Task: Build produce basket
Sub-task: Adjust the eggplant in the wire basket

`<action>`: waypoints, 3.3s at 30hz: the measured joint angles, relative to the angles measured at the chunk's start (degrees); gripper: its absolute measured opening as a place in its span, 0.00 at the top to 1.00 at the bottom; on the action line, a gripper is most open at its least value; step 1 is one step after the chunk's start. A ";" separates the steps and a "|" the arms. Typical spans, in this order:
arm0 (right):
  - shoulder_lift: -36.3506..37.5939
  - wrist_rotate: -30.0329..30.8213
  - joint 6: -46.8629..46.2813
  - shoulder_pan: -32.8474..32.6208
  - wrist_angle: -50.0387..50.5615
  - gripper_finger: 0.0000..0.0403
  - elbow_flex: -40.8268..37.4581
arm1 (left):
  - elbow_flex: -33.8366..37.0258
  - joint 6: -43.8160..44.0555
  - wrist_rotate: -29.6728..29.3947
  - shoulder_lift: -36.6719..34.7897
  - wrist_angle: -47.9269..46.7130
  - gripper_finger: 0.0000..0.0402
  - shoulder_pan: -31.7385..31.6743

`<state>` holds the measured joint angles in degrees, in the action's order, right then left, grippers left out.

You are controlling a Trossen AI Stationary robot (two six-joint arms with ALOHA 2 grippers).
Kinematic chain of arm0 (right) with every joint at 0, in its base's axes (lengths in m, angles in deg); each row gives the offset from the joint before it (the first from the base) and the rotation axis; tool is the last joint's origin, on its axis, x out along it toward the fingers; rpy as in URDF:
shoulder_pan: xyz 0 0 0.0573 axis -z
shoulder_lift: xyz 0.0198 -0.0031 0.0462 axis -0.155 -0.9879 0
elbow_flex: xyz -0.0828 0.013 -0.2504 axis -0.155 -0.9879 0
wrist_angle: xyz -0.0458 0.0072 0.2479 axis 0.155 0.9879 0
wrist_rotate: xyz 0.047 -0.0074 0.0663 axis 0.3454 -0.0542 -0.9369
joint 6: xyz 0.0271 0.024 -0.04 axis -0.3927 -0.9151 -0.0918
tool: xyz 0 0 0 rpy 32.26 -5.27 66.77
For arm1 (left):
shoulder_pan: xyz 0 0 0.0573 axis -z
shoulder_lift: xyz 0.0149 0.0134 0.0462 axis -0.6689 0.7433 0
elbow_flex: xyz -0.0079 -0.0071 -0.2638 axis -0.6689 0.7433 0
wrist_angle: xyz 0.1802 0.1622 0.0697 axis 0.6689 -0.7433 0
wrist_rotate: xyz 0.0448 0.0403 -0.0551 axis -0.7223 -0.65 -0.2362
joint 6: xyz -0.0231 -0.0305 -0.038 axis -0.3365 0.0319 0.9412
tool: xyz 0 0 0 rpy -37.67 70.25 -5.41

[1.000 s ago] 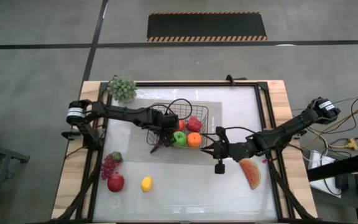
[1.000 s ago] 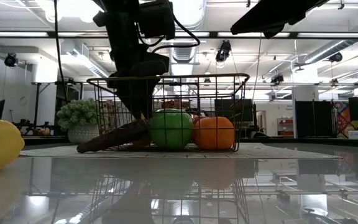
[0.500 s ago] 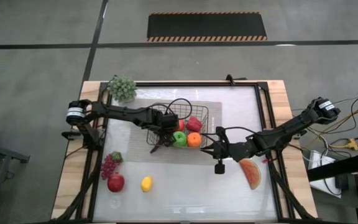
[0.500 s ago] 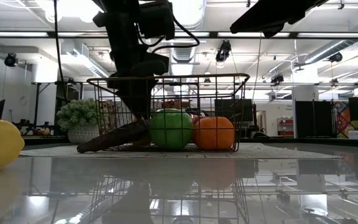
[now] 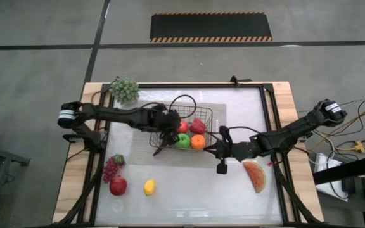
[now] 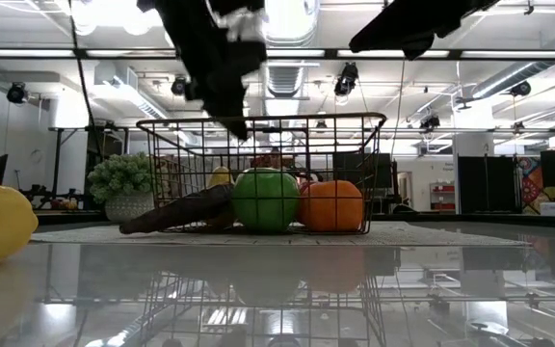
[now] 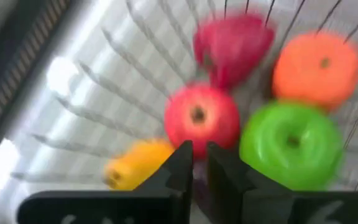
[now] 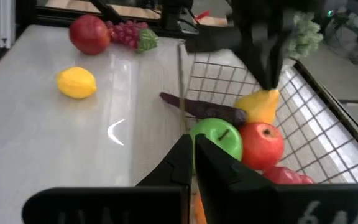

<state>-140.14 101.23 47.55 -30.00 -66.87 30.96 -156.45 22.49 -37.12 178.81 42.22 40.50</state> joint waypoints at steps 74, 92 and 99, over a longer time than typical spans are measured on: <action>-55.01 -44.53 29.85 30.23 43.75 0.44 66.66 | 47.77 -53.85 -5.19 -36.42 74.90 0.98 2.19; -55.23 -44.25 30.02 31.63 39.68 0.38 60.76 | 47.48 -53.85 -3.79 -36.40 76.74 0.98 2.24; -55.23 -43.77 31.31 31.61 38.49 0.41 59.61 | 47.53 -53.86 -4.13 -36.40 76.41 0.98 2.21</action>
<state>-195.37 57.46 78.86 1.61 -28.38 90.56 -108.92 -31.37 -41.25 142.41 118.62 42.72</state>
